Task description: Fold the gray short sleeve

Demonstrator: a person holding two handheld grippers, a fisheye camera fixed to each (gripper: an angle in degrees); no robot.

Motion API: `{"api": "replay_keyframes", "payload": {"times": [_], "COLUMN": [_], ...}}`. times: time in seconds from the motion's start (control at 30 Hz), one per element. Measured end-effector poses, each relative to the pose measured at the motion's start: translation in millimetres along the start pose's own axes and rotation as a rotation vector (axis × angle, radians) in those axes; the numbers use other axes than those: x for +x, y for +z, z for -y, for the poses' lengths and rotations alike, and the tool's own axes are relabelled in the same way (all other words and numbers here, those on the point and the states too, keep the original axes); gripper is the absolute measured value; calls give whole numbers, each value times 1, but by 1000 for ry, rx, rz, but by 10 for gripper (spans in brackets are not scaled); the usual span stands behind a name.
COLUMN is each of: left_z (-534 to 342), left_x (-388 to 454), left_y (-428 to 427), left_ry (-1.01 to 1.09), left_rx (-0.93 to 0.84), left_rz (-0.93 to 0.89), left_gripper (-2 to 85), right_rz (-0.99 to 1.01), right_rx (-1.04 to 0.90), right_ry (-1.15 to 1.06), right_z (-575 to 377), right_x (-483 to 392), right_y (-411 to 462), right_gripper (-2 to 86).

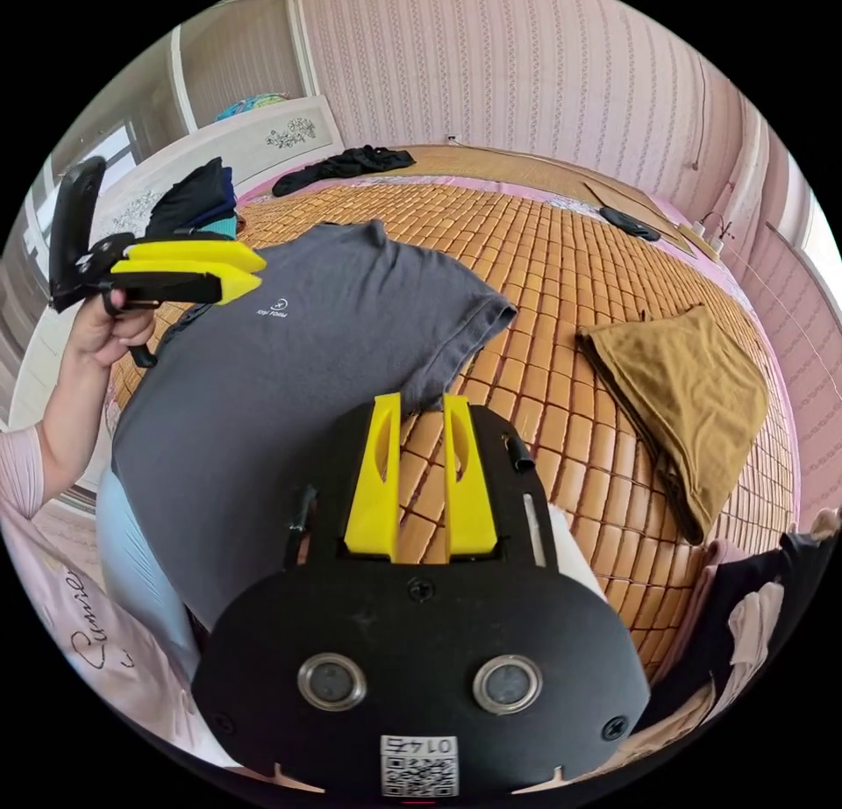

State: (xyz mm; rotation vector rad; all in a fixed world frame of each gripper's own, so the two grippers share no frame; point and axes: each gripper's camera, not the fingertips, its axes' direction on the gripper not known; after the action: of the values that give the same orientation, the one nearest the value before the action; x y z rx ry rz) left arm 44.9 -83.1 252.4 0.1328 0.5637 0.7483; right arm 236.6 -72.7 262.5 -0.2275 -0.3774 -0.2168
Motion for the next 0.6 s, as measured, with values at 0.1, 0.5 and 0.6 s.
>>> {"api": "replay_keyframes", "payload": {"times": [0.1, 0.5, 0.6], "left_z": [38, 142, 146], "left_x": [3, 22, 19], "left_y": [35, 189, 224], "left_ry": [-5, -5, -25], "left_rx": [-34, -269, -375], "left_rz": [-3, 49, 95], "left_gripper": [56, 68, 47], "right_rz": [9, 97, 79], "right_rx": [-5, 11, -2], "right_ry": [12, 21, 29], "right_z": [-5, -27, -30], "right_x": [8, 35, 40], "right_y": [4, -9, -10], "right_gripper": [72, 58, 64]}}
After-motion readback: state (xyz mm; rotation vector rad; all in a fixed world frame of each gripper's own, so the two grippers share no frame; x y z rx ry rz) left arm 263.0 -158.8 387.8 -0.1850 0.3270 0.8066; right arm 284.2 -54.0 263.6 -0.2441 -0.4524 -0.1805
